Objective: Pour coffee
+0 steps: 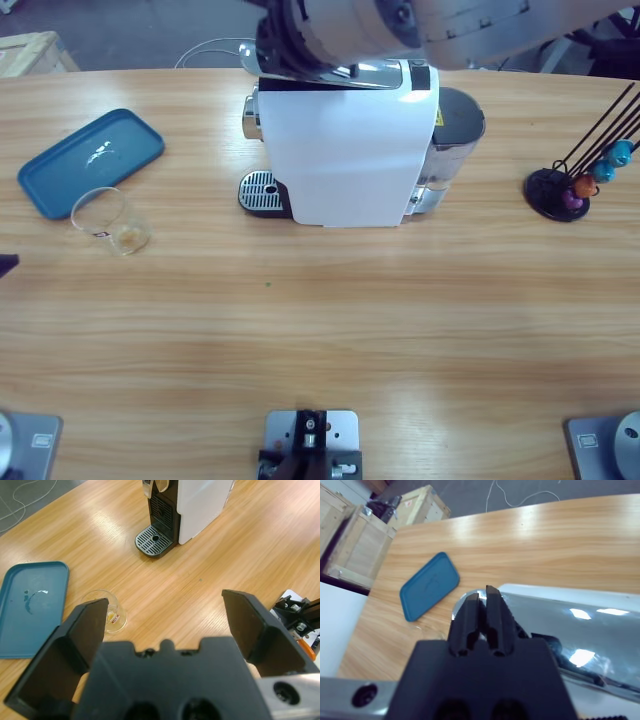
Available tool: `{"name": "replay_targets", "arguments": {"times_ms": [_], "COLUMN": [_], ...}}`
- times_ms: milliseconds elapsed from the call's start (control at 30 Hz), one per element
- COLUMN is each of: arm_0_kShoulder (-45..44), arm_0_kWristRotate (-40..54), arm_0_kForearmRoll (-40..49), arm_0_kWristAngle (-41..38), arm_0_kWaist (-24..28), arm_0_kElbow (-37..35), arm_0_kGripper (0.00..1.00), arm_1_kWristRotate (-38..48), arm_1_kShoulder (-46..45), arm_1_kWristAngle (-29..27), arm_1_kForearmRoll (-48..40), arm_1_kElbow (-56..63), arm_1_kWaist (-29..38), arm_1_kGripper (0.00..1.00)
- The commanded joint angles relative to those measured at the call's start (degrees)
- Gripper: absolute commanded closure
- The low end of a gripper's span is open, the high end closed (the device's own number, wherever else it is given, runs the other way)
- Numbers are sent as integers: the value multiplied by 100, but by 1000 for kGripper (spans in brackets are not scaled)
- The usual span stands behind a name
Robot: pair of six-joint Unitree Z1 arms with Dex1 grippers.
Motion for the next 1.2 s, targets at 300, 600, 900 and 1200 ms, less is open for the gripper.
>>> {"name": "replay_targets", "arguments": {"times_ms": [300, 600, 900, 1200], "arm_0_kShoulder": [-70, 974, 2173, 3058], "arm_0_kWristRotate": [-518, -2005, -2539, -2508], "arm_0_kForearmRoll": [34, -434, -2107, -3969], "arm_0_kWristAngle": [414, 1889, 2513, 2418], "arm_0_kWaist": [-34, 141, 71, -96], "arm_0_kElbow": [350, 448, 1389, 2331], "arm_0_kGripper": [18, 18, 18, 7], "arm_1_kWristRotate": [-949, -1705, -1584, -1385], "arm_1_kShoulder": [31, -2469, -3102, -3163], "arm_1_kWristAngle": [251, 236, 42, -93], "arm_1_kForearmRoll": [761, 1749, 2426, 2538], "arm_1_kElbow": [561, 1234, 1624, 1937], "arm_1_kWaist": [-19, 342, 535, 535], "arm_1_kGripper": [15, 0, 0, 0]}}
